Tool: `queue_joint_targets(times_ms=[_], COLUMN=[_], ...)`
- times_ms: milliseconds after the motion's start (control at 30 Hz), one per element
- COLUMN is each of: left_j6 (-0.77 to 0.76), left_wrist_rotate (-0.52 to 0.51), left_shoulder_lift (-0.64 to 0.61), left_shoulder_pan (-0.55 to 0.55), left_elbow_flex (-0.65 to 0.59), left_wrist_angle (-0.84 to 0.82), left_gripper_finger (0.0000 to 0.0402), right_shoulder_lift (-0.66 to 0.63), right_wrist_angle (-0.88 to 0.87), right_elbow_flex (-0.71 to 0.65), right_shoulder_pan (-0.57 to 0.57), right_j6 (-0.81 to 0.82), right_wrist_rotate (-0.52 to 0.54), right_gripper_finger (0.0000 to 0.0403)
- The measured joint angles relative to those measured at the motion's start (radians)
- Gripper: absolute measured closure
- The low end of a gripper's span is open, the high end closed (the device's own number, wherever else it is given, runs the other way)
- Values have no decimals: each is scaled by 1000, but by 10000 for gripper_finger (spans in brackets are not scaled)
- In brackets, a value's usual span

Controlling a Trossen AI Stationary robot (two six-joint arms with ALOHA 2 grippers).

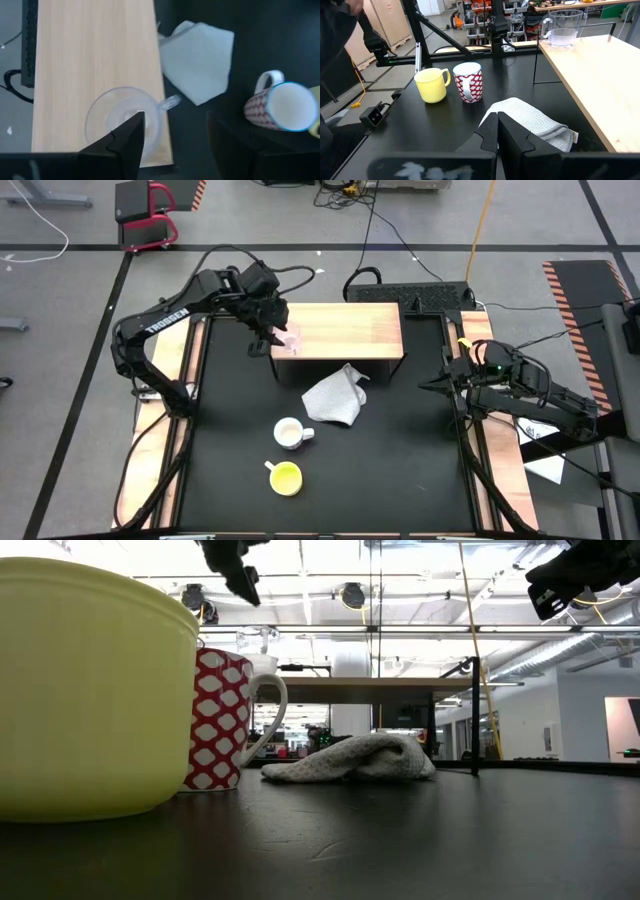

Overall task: Stack small to large cups/mugs on shelf
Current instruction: Put the yellow mug on the shelf

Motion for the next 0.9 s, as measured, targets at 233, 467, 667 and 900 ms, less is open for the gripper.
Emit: queue_joint_targets(times_ms=[233, 467, 667, 900], left_j6=[-63, -77, -111, -165], left_wrist_rotate=[-3, 41, 74, 100], left_shoulder_lift=[-36, -137, -243, -383], left_shoulder_pan=[-21, -23, -23, -23], left_elbow_flex=[58, 25, -46, -149], left_wrist_angle=[-79, -102, -113, -58], left_gripper_finger=[192, 192, 192, 192], right_shoulder_lift=[0, 0, 0, 0], right_wrist_angle=[0, 0, 0, 0], right_elbow_flex=[0, 0, 0, 0], right_shoulder_pan=[0, 0, 0, 0], right_j6=[0, 0, 0, 0], right_wrist_rotate=[0, 0, 0, 0], right_gripper_finger=[403, 403, 403, 403])
